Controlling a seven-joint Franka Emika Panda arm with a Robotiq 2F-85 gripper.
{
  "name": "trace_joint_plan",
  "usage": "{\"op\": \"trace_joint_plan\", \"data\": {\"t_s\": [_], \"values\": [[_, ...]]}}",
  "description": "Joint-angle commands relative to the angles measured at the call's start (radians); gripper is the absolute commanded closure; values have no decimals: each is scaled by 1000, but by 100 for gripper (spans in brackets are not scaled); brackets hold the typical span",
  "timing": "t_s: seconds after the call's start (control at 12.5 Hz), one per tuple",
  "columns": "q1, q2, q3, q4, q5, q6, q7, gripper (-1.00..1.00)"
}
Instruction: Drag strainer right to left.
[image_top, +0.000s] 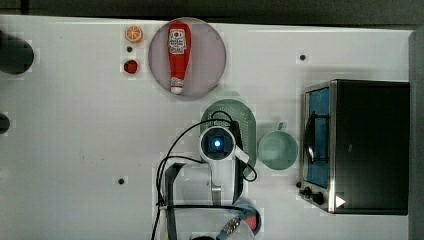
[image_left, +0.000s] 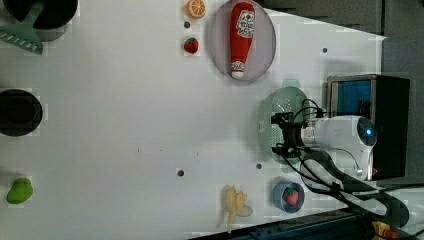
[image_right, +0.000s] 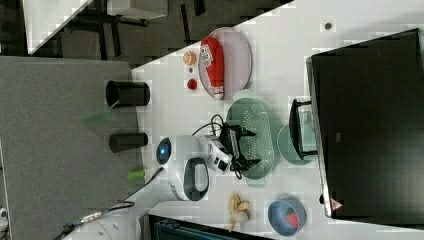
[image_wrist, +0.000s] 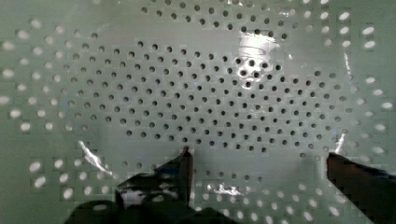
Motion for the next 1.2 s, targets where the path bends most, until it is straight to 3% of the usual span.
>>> {"op": "trace_joint_plan", "data": {"t_s": [0.08, 0.48, 1.2], "values": [[39, -7, 40, 5, 21, 14, 95, -100], [104, -2, 56, 13, 49, 13, 178, -100], [287, 46, 104, 89, 60, -1, 466, -100]]}}
